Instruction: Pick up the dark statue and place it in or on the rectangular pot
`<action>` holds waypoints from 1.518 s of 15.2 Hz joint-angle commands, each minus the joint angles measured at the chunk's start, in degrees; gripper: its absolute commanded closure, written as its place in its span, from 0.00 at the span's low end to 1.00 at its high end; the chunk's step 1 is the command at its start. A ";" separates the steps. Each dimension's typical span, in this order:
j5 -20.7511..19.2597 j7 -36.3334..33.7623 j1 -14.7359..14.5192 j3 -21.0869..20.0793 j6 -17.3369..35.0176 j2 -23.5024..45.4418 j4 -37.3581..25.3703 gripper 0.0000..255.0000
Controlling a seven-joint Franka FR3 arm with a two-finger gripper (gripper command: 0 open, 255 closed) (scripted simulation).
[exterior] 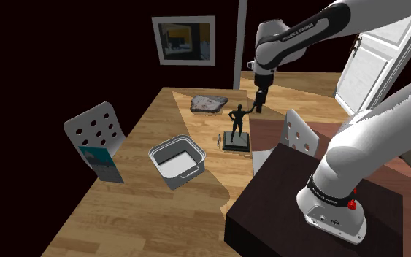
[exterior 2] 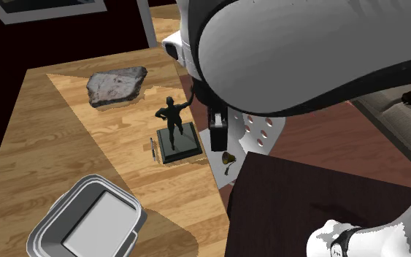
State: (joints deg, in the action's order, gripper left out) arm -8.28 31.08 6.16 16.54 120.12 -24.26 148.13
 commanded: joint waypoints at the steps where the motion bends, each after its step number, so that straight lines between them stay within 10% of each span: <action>1: 0.20 2.92 0.06 2.06 4.17 4.28 -1.13 0.00; 12: 14.20 24.41 0.53 9.12 19.88 29.61 -13.35 0.00; 23: 31.35 43.45 11.53 2.54 22.79 54.30 -35.80 0.00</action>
State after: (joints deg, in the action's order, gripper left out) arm 21.89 73.17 16.54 19.92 142.70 27.80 114.58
